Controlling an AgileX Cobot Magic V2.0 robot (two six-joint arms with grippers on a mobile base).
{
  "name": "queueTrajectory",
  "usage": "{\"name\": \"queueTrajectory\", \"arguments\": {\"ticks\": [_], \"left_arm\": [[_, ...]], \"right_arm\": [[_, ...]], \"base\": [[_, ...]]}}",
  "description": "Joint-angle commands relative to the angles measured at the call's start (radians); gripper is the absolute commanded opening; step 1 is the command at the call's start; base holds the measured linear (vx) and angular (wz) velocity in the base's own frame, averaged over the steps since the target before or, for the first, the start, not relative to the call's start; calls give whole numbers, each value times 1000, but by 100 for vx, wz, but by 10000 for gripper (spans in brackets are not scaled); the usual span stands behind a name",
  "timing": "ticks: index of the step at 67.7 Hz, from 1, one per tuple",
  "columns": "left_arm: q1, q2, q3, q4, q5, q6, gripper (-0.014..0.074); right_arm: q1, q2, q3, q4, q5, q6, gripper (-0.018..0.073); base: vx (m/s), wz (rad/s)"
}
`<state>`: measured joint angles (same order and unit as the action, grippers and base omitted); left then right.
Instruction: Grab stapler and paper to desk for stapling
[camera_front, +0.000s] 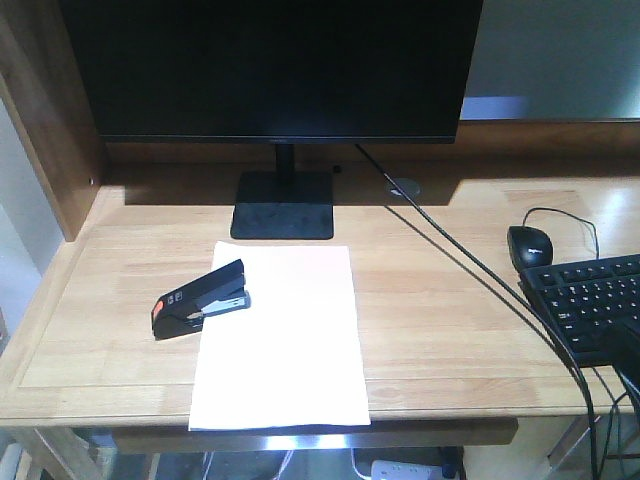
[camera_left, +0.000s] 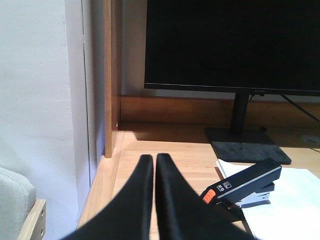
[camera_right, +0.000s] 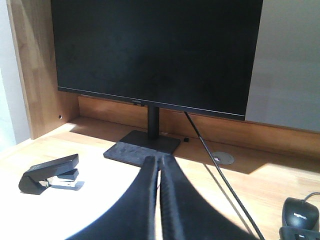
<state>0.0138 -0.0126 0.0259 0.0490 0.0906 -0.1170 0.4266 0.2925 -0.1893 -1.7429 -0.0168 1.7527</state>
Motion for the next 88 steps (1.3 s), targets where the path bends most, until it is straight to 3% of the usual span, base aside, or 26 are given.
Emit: {"name": "queueTrajectory", "arguments": {"ticks": [1, 12, 32, 37, 41, 52, 64, 75, 88], "left_arm": [[2, -14, 15, -3, -73, -9, -6], [2, -14, 15, -3, -73, -9, -6], [2, -14, 15, -3, -73, -9, -6], [2, -14, 15, -3, -73, -9, -6], [2, -14, 15, -3, -73, -9, -6], [2, -14, 15, -3, -73, -9, -6], [2, -14, 15, -3, -73, -9, -6], [2, -14, 15, -3, -73, -9, -6], [2, -14, 15, -3, -73, -9, -6]], "right_arm": [[-3, 6, -27, 8, 30, -28, -9], [-3, 6, -27, 258, 37, -334, -9], [-3, 6, -30, 1095, 54, -1308, -9], [-3, 6, -30, 1267, 51, -1487, -9], [-3, 6, -30, 1348, 48, -1594, -9], [-24, 6, -27, 1493, 17, -1738, -9], [-192, 6, -26, 1671, 17, -1806, -9], [-303, -58, 50, 1714, -27, -1838, -9], [-330, -221, 172, 1696, -38, -1833, -9]], "base": [[0, 0], [0, 0], [0, 0], [0, 0], [0, 0], [0, 0], [0, 0], [0, 0], [0, 0]]}}
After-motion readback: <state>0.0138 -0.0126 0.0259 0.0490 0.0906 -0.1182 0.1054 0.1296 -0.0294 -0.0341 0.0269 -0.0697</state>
